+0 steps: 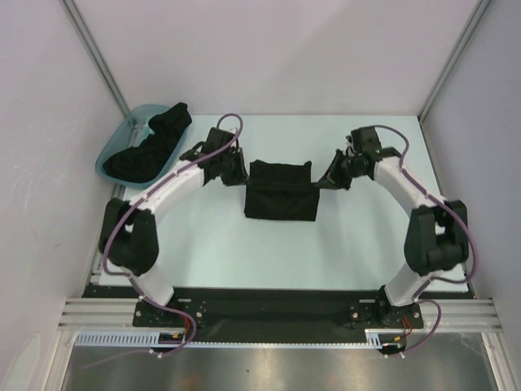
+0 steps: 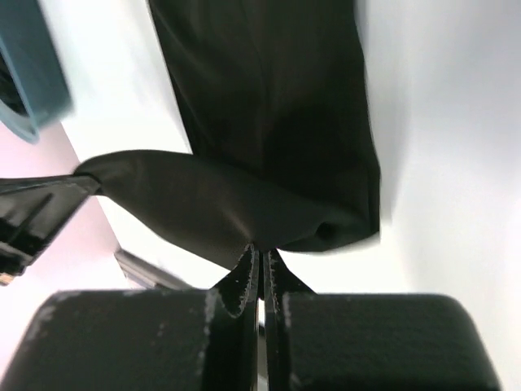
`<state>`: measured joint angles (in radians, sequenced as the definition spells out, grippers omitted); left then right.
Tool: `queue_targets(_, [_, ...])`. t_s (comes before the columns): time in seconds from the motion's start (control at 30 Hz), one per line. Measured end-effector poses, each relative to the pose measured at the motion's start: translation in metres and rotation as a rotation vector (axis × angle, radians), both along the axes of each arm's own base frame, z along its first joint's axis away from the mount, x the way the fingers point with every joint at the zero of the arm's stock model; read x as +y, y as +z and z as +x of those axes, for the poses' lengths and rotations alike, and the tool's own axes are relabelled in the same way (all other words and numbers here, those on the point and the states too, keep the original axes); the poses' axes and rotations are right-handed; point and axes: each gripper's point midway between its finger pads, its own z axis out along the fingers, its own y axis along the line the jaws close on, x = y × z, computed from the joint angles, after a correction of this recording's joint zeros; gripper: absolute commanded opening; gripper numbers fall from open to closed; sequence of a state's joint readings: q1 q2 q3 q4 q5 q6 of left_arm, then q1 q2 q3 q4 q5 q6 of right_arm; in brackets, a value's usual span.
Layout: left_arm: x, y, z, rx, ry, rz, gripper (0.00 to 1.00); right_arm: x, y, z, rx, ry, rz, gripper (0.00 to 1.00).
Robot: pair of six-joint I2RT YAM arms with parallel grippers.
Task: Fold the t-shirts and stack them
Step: Fold the tshirt
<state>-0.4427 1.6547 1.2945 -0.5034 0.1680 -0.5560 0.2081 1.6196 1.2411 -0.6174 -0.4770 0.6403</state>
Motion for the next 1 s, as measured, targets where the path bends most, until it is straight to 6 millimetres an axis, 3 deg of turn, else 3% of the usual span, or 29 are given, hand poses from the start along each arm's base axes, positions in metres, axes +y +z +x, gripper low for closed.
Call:
queue_targets(0.13, [0.001, -0.007, 0.048, 0.011, -0.006, 0.017, 0.00, -0.003, 0.003, 0.060, -0.043, 0.010, -0.008, 0.00])
queue_targets(0.33, [-0.003, -0.018, 0.094, 0.031, -0.019, -0.009, 0.00, -0.007, -0.011, 0.119, -0.044, 0.029, 0.007, 0.00])
queue_targets(0.47, [-0.009, -0.026, 0.112, 0.038, -0.028, -0.040, 0.00, -0.007, -0.029, 0.137, -0.021, 0.042, 0.020, 0.00])
queue_targets(0.67, [-0.018, -0.044, 0.126, 0.071, -0.034, -0.075, 0.00, -0.006, -0.049, 0.146, 0.014, 0.056, 0.036, 0.00])
queue_targets(0.97, [-0.015, -0.058, 0.142, 0.077, 0.008, -0.105, 0.01, -0.009, -0.056, 0.171, -0.011, 0.059, 0.049, 0.13])
queue_targets(1.0, [-0.014, -0.059, 0.144, 0.077, 0.015, -0.108, 0.01, -0.009, -0.057, 0.174, -0.013, 0.058, 0.050, 0.19])
